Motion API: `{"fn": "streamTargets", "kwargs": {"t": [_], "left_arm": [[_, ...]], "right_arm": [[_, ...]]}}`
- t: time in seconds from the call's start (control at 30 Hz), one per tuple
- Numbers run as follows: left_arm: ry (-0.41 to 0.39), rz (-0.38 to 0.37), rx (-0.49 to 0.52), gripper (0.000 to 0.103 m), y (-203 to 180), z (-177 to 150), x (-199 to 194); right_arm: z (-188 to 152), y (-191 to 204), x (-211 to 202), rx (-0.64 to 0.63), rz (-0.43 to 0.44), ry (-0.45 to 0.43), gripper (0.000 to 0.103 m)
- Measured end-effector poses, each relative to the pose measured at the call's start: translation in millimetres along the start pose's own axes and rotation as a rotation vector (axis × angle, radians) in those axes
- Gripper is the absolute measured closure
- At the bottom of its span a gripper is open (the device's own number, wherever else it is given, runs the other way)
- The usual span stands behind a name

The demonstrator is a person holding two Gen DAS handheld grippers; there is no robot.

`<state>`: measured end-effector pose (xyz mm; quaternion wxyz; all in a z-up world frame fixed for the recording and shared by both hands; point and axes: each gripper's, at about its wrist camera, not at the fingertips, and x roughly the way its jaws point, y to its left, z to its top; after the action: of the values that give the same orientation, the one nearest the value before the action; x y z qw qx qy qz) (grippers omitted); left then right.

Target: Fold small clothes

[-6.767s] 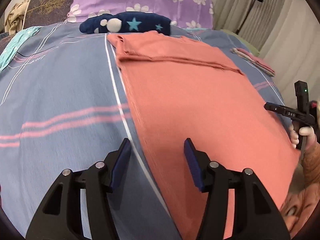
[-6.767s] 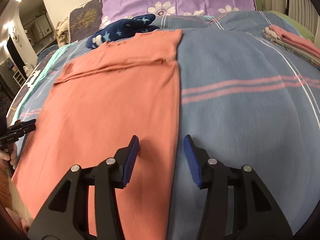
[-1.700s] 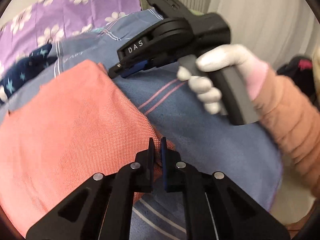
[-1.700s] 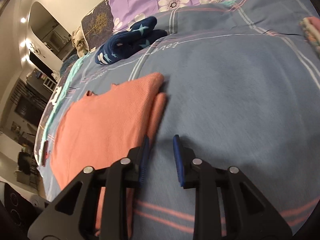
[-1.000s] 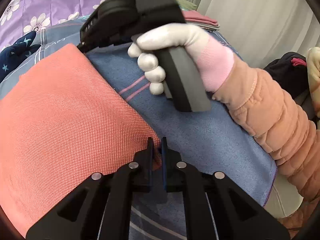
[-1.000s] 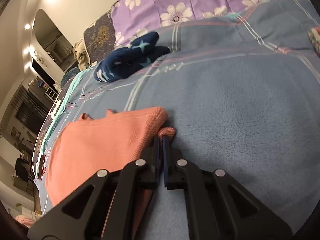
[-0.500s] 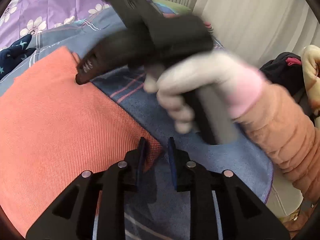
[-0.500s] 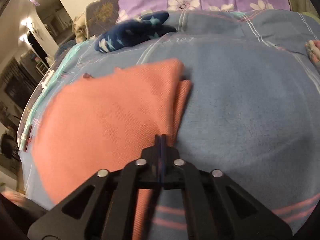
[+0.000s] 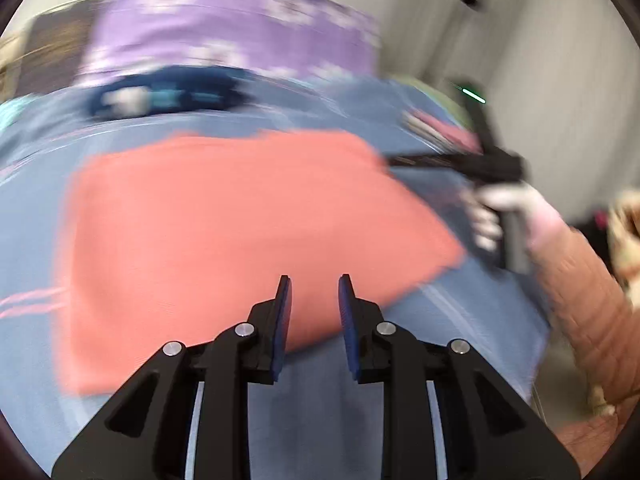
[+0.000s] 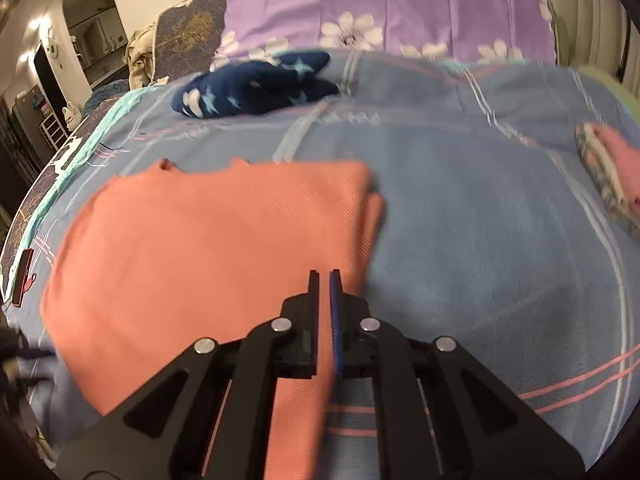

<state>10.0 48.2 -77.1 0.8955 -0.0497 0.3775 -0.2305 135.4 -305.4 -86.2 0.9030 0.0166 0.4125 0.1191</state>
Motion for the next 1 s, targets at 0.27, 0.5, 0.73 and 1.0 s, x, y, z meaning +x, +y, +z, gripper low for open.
{"fn": "streamTargets", "kwargs": {"t": [0.27, 0.5, 0.73, 1.0], "left_arm": [[-0.053, 0.092, -0.197, 0.088, 109, -24, -50], [-0.010, -0.041, -0.197, 0.077, 128, -38, -39], [0.035, -0.165, -0.153, 0.081, 121, -43, -27], [0.059, -0.198, -0.191, 0.078, 130, -45, -21]], "right_arm": [[27, 112, 8, -0.155, 0.118, 0.016, 0.083], [41, 215, 38, -0.307, 0.184, 0.087, 0.080], [52, 270, 62, -0.347, 0.211, 0.124, 0.079], [64, 330, 104, -0.399, 0.189, 0.185, 0.071]]}}
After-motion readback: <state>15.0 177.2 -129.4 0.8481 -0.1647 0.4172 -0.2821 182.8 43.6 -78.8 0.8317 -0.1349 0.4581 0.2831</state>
